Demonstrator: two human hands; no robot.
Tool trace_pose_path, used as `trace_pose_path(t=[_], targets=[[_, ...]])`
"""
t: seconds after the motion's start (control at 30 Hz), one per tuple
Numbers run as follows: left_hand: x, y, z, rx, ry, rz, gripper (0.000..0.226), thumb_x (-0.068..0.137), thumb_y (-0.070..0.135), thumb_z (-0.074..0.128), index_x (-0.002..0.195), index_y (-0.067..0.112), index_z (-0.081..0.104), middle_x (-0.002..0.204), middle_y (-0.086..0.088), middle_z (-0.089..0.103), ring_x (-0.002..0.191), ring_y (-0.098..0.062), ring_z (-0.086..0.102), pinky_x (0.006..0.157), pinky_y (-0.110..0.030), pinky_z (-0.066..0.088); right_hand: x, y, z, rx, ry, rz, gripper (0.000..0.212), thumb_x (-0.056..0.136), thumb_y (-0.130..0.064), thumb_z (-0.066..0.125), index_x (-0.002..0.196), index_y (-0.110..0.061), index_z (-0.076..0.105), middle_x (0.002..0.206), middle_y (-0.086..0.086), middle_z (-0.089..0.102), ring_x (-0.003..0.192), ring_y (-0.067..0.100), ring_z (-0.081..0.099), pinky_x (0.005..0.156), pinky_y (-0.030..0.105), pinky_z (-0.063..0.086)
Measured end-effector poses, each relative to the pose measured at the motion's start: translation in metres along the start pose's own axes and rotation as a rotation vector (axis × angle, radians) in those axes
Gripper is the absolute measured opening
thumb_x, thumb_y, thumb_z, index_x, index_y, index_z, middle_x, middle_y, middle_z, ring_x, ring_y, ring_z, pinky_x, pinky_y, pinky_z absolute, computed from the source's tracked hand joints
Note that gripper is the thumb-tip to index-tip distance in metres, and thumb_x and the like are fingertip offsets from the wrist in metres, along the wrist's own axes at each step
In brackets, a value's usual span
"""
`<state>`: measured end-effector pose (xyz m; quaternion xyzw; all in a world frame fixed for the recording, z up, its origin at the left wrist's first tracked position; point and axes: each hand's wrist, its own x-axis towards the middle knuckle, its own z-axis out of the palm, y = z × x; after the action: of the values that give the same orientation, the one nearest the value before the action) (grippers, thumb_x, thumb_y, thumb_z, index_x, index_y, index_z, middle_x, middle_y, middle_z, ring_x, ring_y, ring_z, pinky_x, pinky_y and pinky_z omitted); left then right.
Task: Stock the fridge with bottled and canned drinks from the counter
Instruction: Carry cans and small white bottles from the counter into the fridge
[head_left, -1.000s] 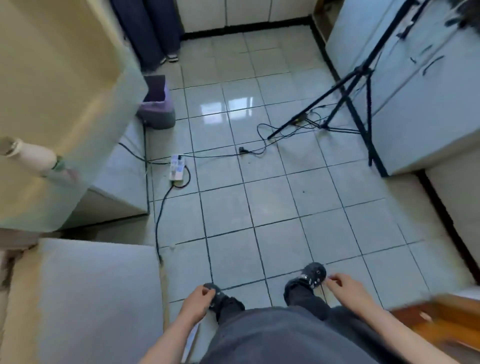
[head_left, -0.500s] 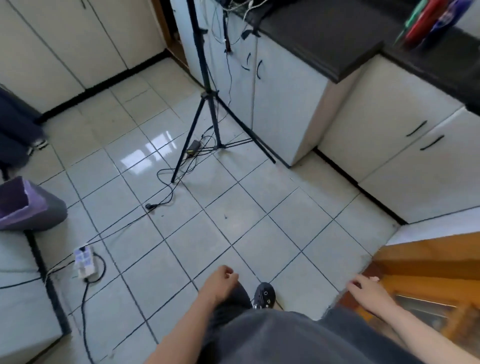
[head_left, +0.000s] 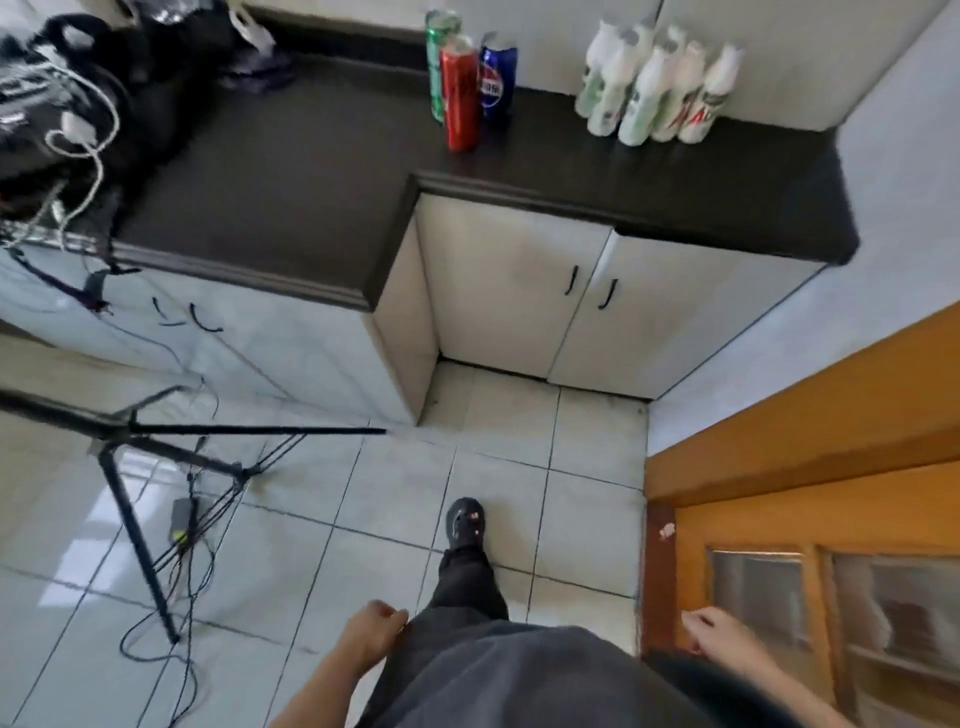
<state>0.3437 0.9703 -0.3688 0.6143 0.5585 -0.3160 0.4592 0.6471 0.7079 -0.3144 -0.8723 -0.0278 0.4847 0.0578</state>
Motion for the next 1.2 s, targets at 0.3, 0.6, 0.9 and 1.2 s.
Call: trace_pose_path(t=[0.3,0.6,0.9,1.2], targets=[[0.071,0.2,-0.18,0.132,0.165,0.215,0.038,0.096,0.034,0.048,0.125,0.008,0.053,0.126,-0.012,0.059,0.114,-0.028,0.054,0.092,-0.031,0.04,0.032,-0.139,-0.065,0.33,0.123,-0.091,0.019,0.099,-0.027,0.043,0.097,-0.017,0.06,0.095,-0.001,0.064,0.088,0.014,0.06,0.075,0.025,0.045],[0.105,0.317,-0.207,-0.192,0.124,0.319,0.013,0.096,0.027,0.05,0.091,0.018,0.058,0.089,0.0,0.062,0.09,-0.018,0.059,0.079,-0.031,0.043,0.105,-0.3,-0.165,0.207,0.055,-0.359,0.023,0.098,-0.036,0.044,0.116,-0.025,0.055,0.113,-0.006,0.061,0.107,0.012,0.057,0.092,0.027,0.043],[0.092,0.438,-0.299,-0.732,0.571,0.419,0.009,0.095,0.027,0.052,0.091,0.03,0.06,0.09,0.006,0.066,0.086,-0.007,0.064,0.058,-0.01,0.044,0.143,-0.492,-0.295,0.153,0.06,-0.822,0.014,0.094,-0.026,0.052,0.102,-0.034,0.059,0.098,-0.016,0.065,0.093,-0.001,0.061,0.074,0.012,0.043],[0.088,0.511,-0.368,-0.818,0.853,0.592,0.04,0.09,0.035,0.058,0.127,0.031,0.043,0.126,0.02,0.042,0.119,0.0,0.044,0.095,-0.022,0.04,0.145,-0.604,-0.33,0.259,0.239,-1.045,0.024,0.092,-0.023,0.055,0.113,-0.034,0.052,0.108,-0.019,0.056,0.097,-0.015,0.053,0.077,0.009,0.044]])
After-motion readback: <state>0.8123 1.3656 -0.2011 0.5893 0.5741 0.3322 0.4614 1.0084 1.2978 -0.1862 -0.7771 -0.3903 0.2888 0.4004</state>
